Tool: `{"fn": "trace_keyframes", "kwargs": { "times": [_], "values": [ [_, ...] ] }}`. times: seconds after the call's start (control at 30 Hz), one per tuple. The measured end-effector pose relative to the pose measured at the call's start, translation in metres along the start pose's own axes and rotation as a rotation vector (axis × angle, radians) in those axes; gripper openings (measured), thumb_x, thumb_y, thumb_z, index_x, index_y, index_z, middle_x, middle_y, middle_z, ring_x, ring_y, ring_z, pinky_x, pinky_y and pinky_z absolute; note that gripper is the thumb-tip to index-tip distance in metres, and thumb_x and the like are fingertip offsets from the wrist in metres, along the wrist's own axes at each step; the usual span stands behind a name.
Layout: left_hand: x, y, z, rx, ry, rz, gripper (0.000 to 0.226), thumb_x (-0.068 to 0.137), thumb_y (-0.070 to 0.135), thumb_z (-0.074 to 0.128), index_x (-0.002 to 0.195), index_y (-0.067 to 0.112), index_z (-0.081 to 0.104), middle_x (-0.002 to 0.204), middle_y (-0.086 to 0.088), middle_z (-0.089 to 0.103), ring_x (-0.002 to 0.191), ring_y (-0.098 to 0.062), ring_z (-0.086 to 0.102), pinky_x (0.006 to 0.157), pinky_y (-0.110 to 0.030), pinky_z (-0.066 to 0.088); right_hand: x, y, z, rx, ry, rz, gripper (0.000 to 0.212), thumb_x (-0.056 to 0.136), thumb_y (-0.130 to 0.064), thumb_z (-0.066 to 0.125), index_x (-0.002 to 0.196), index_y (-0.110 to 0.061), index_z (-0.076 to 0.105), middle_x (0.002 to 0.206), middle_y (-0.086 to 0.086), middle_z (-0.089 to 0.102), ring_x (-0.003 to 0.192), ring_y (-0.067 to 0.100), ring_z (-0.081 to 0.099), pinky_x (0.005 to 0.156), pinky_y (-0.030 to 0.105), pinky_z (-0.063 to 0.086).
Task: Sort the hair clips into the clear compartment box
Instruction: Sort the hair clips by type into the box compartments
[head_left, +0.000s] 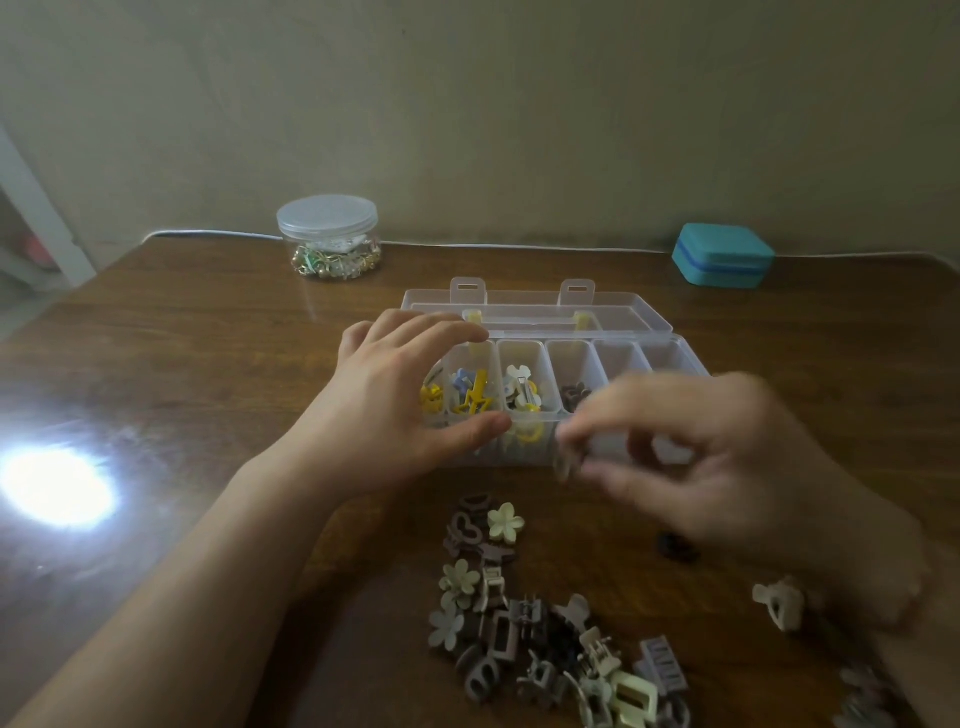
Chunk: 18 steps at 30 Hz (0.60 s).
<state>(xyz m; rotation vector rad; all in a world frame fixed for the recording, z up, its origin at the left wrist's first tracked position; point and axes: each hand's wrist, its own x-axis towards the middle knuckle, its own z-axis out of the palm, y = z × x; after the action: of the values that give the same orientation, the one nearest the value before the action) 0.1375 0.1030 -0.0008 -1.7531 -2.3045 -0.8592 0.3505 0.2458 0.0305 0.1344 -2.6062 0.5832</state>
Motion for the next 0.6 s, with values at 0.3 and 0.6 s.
{"fn": "trace_keyframes", "kwargs": {
  "times": [0.3, 0.6],
  "values": [
    [-0.001, 0.000, 0.000, -0.007, 0.001, -0.002, 0.071, 0.074, 0.078, 0.047, 0.132, 0.037, 0.049, 0.137, 0.017, 0.050, 0.136, -0.009, 0.032, 0.114, -0.050, 0.021, 0.015, 0.023, -0.006, -0.178, 0.289, 0.310, 0.036, 0.084, -0.040, 0.059, 0.116, -0.026, 0.066, 0.099, -0.014, 0.068, 0.063, -0.007, 0.055, 0.052, 0.008, 0.038],
    [0.000, 0.001, 0.001, -0.002, 0.007, -0.005, 0.071, 0.073, 0.078, 0.048, 0.130, 0.036, 0.051, 0.136, 0.016, 0.051, 0.134, -0.010, 0.034, 0.113, -0.050, 0.023, 0.005, -0.004, 0.008, -0.231, -0.435, 0.001, 0.037, 0.090, -0.047, 0.051, 0.127, -0.048, 0.053, 0.135, -0.028, 0.051, 0.094, -0.013, 0.052, 0.081, 0.016, 0.047]
  ]
}}
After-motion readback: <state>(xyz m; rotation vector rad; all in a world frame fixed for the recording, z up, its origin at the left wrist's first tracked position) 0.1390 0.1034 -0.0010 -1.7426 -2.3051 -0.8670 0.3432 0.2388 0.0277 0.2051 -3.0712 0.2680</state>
